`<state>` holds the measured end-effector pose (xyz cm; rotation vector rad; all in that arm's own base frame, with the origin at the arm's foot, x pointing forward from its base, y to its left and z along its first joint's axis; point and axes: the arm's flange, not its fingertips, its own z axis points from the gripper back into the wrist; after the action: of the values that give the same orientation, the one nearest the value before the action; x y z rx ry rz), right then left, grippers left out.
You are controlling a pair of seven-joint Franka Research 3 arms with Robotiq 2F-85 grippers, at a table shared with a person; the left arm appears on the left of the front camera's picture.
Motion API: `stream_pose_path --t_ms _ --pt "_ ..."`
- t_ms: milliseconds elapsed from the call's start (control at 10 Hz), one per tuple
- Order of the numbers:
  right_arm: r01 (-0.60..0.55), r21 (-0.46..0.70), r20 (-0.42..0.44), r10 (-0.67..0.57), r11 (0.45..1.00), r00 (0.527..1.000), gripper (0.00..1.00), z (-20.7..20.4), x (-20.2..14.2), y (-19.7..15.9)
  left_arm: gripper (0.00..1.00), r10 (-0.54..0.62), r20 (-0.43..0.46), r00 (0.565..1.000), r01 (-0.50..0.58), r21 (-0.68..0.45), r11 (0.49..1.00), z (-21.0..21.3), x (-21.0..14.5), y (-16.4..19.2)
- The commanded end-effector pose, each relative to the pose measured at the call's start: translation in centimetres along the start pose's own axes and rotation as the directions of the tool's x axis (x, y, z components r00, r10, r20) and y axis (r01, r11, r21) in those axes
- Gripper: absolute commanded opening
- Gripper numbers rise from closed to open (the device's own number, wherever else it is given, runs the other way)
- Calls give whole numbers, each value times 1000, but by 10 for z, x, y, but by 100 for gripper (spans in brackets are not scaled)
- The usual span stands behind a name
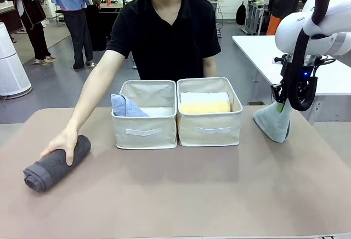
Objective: Sort the towels based on their folding style.
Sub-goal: Pick up another triangle-folded towel from the table and place it in the left Fabric basket.
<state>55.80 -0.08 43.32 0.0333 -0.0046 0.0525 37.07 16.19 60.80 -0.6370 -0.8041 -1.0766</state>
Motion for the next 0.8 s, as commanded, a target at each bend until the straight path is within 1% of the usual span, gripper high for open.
stream_pose_path --t_ms 0,200,300,400,500,600,700 --pt "-16 -7 -10 16 1000 1000 0 3 2 -4 100 -12 15 1000 12 -5 1000 1 0 0" --pt "-23 -17 -9 23 1000 1000 0 10 0 -8 100 -12 15 1000 12 -5 1000 1 0 0" --pt "-9 -30 10 9 1000 1000 0 20 -4 -12 100 -12 15 1000 12 -5 1000 1 0 0" --pt "-8 -37 16 9 999 1000 18 38 -10 -15 100 -12 15 1000 12 -5 1000 1 0 0" --pt "-24 -38 50 26 999 998 18 71 -24 -13 100 -12 15 1000 12 -5 1000 1 0 0" --pt "-18 -62 82 23 998 996 18 106 -37 -13 100 -12 15 1000 12 -5 1000 1 0 0" --pt "2 -58 126 5 998 992 18 143 -50 -14 100 -12 15 1000 12 -5 1000 1 0 0"
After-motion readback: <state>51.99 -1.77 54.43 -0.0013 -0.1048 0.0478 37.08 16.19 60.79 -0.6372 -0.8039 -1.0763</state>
